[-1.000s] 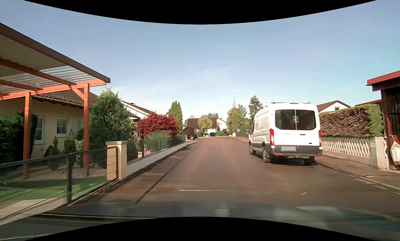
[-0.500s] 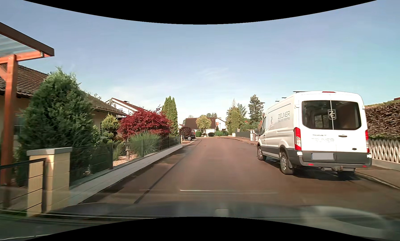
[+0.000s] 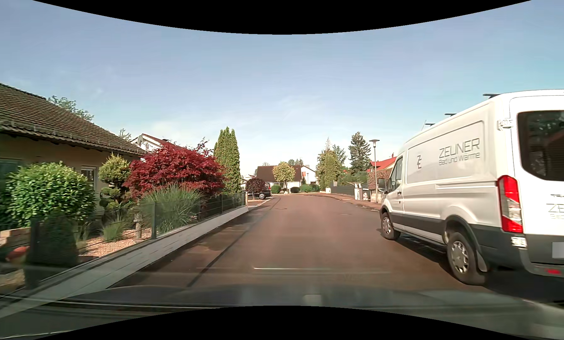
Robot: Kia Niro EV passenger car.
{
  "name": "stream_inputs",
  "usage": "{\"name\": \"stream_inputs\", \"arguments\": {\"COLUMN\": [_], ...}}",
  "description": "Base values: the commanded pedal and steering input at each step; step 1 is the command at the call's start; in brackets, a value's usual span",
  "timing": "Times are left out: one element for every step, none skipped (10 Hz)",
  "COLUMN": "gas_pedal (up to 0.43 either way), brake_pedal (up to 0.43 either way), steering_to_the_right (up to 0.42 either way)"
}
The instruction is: Follow the waypoints while adhering to traffic rules and regulations
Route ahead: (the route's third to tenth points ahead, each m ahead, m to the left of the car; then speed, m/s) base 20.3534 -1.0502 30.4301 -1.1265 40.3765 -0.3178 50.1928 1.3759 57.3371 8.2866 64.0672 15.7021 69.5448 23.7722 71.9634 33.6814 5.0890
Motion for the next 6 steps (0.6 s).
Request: {"name": "stream_inputs", "arguments": {"gas_pedal": [0.11, 0.11, 0.11, 0.11, 0.11, 0.11], "brake_pedal": [0.0, 0.0, 0.0, 0.0, 0.0, 0.0], "steering_to_the_right": [0.015, 0.014, 0.014, 0.014, 0.014, 0.013]}}
